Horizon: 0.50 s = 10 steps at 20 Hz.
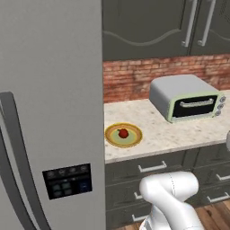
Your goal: Pick the bell pepper from the counter and place it in the microwave. Then turn on the microwave.
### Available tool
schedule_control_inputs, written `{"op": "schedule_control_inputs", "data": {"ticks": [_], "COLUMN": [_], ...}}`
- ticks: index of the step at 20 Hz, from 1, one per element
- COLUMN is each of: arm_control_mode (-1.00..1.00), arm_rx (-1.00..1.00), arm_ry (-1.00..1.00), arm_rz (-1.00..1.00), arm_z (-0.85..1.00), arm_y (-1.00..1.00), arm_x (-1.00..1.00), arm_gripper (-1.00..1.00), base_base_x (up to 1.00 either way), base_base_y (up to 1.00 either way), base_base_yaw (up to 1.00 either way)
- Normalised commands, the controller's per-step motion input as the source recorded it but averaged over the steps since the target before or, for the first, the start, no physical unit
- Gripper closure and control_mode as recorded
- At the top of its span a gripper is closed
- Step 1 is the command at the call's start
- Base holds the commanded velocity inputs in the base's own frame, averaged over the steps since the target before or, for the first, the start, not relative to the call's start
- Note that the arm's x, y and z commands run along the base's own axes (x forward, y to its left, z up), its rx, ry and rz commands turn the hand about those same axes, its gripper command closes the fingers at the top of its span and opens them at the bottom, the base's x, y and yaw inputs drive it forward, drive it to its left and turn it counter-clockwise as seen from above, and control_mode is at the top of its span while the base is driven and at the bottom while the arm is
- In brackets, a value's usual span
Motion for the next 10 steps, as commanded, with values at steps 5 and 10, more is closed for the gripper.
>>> {"op": "schedule_control_inputs", "data": {"ticks": [5, 10], "arm_control_mode": [1.00, 1.00], "arm_rx": [0.00, 0.00], "arm_ry": [0.00, 0.00], "arm_rz": [0.00, 0.00], "arm_z": [0.00, 0.00], "arm_y": [0.00, 0.00], "arm_x": [0.00, 0.00], "arm_gripper": [-1.00, -1.00], "base_base_x": [0.00, 0.01], "base_base_y": [-0.59, -0.31], "base_base_yaw": [0.00, 0.00]}}
